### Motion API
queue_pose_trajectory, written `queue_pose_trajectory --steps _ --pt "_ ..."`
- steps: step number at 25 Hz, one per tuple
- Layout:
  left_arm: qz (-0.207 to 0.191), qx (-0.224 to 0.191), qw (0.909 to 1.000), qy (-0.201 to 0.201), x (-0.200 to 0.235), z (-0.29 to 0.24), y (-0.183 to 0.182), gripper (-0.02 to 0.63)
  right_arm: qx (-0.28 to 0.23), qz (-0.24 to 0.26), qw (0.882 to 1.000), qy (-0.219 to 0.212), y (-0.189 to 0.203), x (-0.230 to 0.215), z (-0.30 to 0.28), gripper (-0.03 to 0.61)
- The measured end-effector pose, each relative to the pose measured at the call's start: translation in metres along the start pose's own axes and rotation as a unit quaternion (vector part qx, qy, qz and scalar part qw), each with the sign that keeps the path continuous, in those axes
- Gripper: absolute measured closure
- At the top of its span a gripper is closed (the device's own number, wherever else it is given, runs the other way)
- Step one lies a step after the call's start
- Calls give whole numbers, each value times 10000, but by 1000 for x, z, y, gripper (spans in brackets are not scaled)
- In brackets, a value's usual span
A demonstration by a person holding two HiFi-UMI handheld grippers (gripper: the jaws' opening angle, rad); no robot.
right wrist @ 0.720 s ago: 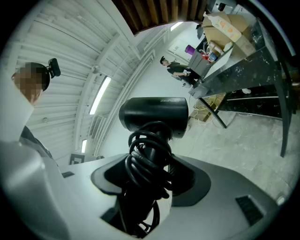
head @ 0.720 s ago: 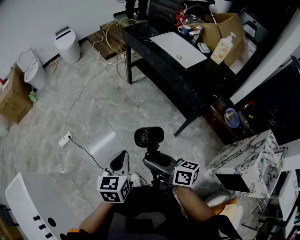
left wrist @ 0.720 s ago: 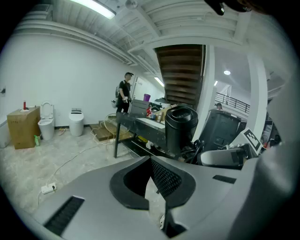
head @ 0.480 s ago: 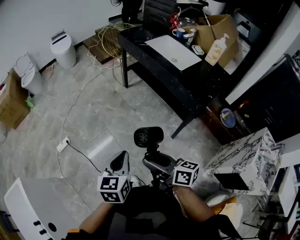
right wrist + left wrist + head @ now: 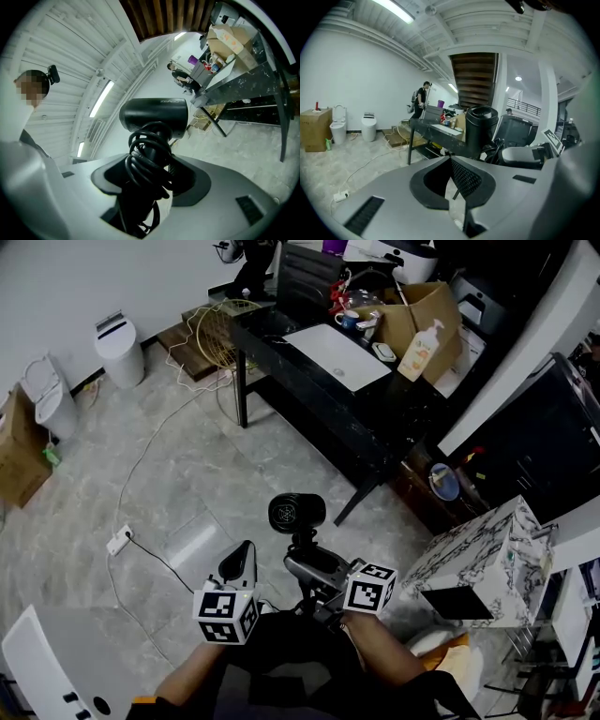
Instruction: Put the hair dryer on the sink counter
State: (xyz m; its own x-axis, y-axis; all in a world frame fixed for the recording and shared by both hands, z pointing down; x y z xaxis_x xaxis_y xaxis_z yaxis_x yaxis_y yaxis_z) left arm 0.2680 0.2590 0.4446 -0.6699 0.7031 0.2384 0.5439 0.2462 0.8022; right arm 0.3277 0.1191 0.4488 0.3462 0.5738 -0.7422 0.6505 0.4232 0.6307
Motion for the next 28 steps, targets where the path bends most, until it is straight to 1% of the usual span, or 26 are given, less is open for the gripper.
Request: queue_pose_trajectory --steps 3,9,12,14,20,28 --pt "-8 -8 10000 -2 3 4 2 606 -130 -111 9999 -2 -3 -1 2 313" --pt "106 -87 9998 -116 17 9 -4 606 -347 -269 9990 18 -18 -5 2 314" --pt "114 -56 9999 -115 23 0 -8 606 -362 -237 9991 43 -27 -9 -2 314" --pt "49 1 9999 -94 23 -10 -11 606 -380 -189 9991 64 -35 -15 -2 314" --pt "-46 236 9997 -59 30 -59 -38 606 -496 -333 9982 113 -72 -55 -7 314" --pt "-181 522 9984 -69 32 -150 -99 607 -583 -560 9965 197 -148 -133 -10 314"
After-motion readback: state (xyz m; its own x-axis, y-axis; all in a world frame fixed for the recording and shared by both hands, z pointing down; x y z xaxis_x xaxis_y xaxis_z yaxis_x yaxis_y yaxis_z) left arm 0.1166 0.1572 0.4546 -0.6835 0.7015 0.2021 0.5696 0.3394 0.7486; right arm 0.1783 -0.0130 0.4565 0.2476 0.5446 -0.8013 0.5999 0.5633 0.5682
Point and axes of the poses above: the fingertips, and each gripper's own axes: z backward along the fingers, x to its left, y out of its underside, the point moved 5 cm from there along z, backward along the fingers, and after that the axes turned 12 degrees about x, right-handed, at the moved point
